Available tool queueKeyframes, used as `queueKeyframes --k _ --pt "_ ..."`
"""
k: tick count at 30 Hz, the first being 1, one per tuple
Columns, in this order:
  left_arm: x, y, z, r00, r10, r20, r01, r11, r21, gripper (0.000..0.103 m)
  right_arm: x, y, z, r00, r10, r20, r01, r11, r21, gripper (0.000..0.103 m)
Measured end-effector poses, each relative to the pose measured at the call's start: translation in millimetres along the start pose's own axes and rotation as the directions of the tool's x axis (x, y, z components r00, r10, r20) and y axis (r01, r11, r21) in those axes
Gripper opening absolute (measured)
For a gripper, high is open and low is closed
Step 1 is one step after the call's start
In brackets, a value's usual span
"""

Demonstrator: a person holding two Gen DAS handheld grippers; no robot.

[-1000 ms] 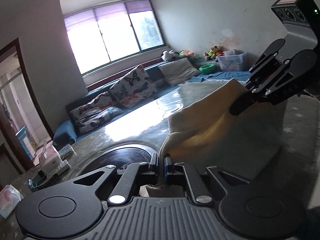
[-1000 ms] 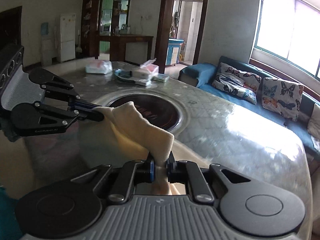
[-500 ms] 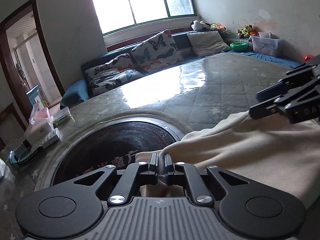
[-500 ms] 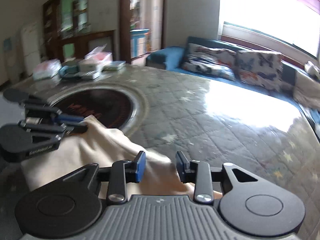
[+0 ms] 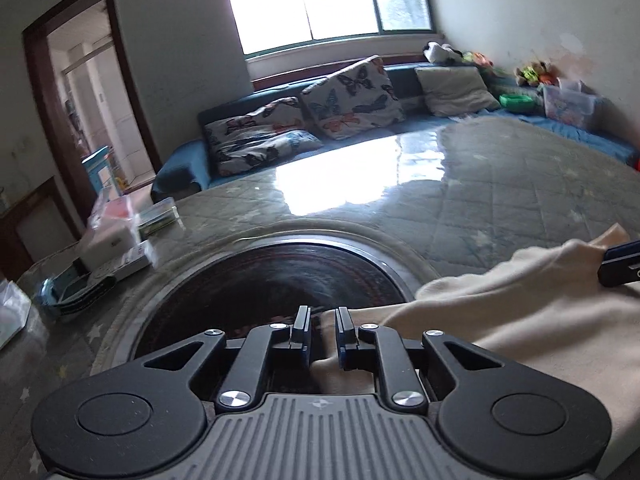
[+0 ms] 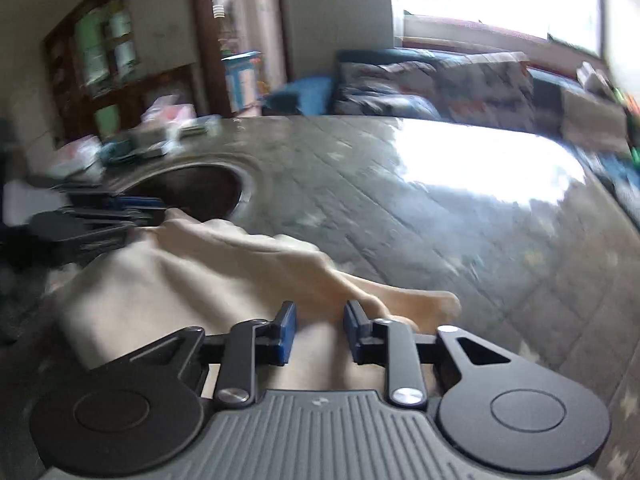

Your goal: Fold clothes

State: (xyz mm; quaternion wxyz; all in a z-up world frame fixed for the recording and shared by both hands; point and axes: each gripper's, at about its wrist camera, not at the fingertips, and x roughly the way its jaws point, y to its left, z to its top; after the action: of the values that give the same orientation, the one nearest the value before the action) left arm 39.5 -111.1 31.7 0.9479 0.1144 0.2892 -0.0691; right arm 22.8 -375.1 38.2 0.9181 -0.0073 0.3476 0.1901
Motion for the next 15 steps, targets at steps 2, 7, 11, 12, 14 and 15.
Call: queueKeyframes --k 2,7,11,12,14,15 --pt "-17 7 0 1.000 -0.022 0.020 0.023 0.999 -0.034 0.016 -4 -5 3 1.000 -0.026 0.016 0.026 0.999 0.022 0.020" --pt "-60 3 -13 0.994 -0.095 0.052 0.097 0.994 -0.045 0.027 -22 19 4 0.996 0.055 0.073 -0.049 0.995 -0.082 0.020" --pt "-68 -4 -27 0.995 -0.093 0.024 0.094 0.995 -0.034 0.031 -25 52 -7 0.991 0.124 0.056 -0.108 0.967 -0.230 0.020" --pt "-65 -4 -31 0.995 -0.097 0.000 0.097 0.994 -0.048 0.031 -25 57 -10 0.989 0.136 0.051 -0.119 0.960 -0.254 0.020" --pt "-60 -3 -38 0.994 -0.100 -0.037 0.097 0.993 -0.063 0.031 -20 62 -15 0.989 0.142 0.031 -0.128 0.955 -0.269 0.021" --pt "-57 -3 -41 0.993 -0.103 -0.055 0.099 0.993 -0.070 0.030 -18 64 -18 0.990 0.138 0.018 -0.128 0.953 -0.273 0.021"
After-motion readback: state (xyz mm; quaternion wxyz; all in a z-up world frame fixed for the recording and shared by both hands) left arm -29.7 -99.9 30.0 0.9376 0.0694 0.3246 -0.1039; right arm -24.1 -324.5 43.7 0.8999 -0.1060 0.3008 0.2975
